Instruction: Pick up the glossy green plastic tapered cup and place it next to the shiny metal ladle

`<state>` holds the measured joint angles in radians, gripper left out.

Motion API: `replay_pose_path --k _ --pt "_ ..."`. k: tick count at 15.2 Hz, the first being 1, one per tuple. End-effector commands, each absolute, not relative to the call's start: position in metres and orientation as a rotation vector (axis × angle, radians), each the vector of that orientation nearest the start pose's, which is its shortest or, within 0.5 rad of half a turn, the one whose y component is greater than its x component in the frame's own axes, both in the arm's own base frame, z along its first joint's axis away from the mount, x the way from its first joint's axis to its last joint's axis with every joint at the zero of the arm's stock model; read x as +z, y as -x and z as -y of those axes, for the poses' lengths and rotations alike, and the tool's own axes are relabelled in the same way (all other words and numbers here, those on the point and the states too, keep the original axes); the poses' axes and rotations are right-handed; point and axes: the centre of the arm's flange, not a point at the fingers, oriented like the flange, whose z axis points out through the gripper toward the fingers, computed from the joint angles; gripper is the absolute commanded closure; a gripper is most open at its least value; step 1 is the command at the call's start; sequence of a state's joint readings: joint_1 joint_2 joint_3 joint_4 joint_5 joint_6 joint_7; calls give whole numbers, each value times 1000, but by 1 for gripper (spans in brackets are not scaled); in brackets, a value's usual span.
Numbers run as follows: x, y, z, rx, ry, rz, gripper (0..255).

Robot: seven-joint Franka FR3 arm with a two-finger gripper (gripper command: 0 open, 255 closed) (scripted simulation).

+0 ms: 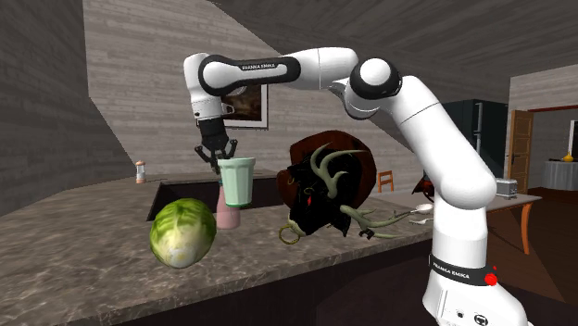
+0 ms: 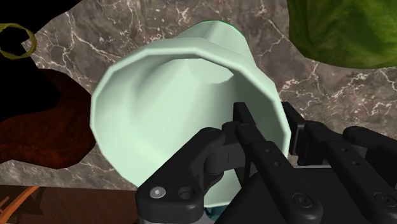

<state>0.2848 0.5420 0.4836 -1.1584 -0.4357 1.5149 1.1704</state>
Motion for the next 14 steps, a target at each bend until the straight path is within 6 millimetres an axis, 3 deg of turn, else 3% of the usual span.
replay_pose_path --k 1,14 --pt "514 -580 -376 -136 3275 -737 255" --pt "583 -580 -376 -136 3275 -737 255"
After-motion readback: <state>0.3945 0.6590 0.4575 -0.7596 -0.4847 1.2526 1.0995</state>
